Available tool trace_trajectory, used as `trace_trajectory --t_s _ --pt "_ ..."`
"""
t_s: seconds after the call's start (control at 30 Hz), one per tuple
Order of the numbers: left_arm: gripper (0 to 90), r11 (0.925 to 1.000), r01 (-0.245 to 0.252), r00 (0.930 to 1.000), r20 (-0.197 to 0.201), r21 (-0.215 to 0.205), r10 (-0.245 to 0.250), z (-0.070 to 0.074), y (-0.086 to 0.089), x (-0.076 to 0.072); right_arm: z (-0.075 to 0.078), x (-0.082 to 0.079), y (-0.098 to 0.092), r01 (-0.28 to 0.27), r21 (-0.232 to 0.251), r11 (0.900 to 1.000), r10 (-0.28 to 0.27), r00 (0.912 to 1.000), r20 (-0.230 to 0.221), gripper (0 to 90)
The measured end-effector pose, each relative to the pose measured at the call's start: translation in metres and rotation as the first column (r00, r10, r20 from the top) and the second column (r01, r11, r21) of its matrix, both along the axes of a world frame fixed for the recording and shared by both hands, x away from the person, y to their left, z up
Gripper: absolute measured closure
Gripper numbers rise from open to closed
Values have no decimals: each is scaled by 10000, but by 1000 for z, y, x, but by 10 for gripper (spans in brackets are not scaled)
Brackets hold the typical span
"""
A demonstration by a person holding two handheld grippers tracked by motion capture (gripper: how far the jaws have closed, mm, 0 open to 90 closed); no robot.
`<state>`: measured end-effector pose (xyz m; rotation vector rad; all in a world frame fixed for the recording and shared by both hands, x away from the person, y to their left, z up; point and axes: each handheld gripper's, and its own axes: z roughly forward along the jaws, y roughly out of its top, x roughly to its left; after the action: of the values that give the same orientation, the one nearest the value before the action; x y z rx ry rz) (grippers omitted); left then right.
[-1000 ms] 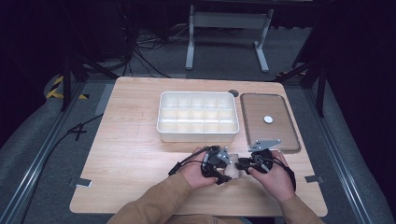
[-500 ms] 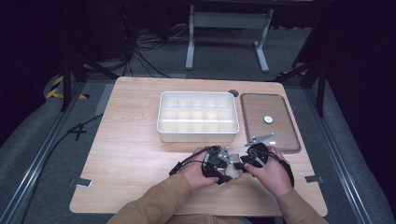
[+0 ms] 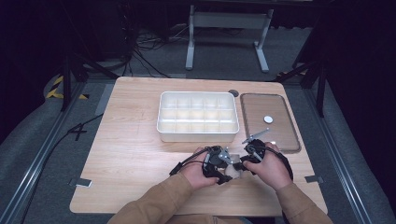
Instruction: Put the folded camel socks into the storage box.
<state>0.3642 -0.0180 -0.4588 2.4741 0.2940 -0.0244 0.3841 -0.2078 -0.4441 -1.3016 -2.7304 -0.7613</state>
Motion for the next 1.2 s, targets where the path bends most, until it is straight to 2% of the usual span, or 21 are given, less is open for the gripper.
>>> trace_trajectory --t_s 0.13,0.27,0.4,0.57,0.8,0.93,1.0,1.13,1.2 --pt "476 10000 -10 10000 24 17 10 0 0 0 0 4 1 11 51 10000 -8 9983 -575 561" --pt "476 10000 -14 10000 34 61 14 0 0 -1 -4 9 1 50 328 9994 -14 9938 -1108 572" --pt "475 10000 -18 10000 50 94 18 0 -1 -1 -7 12 -1 76 657 9978 26 9881 -1535 616" --pt "475 9999 -38 10000 66 118 37 0 -1 -1 -7 15 0 36 713 9974 96 9829 -1839 659" --pt "475 9999 -70 10000 39 109 69 1 1 -2 -7 14 1 -65 968 9953 251 9812 -1916 733" --pt "475 10000 -40 10000 5 85 40 1 6 -1 -7 12 1 -155 1049 9944 343 9831 -1800 763" --pt "471 9999 -136 9999 -35 38 136 2 9 -1 -6 12 2 -244 979 9949 407 9849 -1681 772" --pt "472 9991 -397 9991 183 155 394 5 18 1 -5 12 1 -331 1040 9940 504 9844 -1683 782" --pt "472 9978 -656 9978 141 47 655 8 26 4 -5 12 1 -445 1029 9937 599 9866 -1515 786"
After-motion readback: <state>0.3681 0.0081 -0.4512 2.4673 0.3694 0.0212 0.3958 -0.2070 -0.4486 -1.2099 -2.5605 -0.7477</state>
